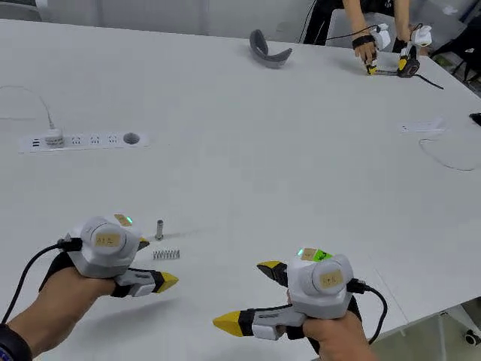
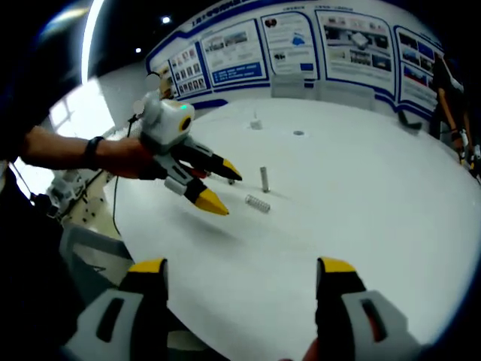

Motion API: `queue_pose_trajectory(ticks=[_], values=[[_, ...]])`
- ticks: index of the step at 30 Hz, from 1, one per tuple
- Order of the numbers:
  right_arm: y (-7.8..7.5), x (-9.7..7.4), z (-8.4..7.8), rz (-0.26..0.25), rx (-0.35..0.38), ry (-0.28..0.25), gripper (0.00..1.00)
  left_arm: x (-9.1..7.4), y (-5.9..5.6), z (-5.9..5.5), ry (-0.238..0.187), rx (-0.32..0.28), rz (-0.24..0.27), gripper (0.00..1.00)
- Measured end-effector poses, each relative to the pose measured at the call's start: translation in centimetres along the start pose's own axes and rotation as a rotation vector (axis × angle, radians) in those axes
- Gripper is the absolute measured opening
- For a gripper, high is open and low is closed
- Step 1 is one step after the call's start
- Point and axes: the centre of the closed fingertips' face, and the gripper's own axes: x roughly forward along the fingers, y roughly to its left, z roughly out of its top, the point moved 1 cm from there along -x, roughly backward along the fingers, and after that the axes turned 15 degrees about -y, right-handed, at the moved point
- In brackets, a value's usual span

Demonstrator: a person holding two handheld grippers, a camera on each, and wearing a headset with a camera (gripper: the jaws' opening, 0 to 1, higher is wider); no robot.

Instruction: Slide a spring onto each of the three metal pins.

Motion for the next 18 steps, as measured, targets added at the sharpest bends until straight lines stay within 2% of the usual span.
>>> queue_pose_trajectory(ticks=[11, 15, 18], values=[[0.0, -0.3, -0.4, 0.003, 0.005, 0.007, 0.82, 2.7, 1.1, -1.4, 0.034, -0.017, 0.011, 0.46], [0.3, -0.3, -0.5, 0.004, 0.011, 0.006, 0.82, 3.4, 1.5, -2.3, 0.069, 0.011, 0.017, 0.40], [0.4, -0.3, -0.7, 0.005, 0.012, 0.010, 0.82, 3.6, 1.6, -2.5, 0.078, 0.021, 0.021, 0.37]])
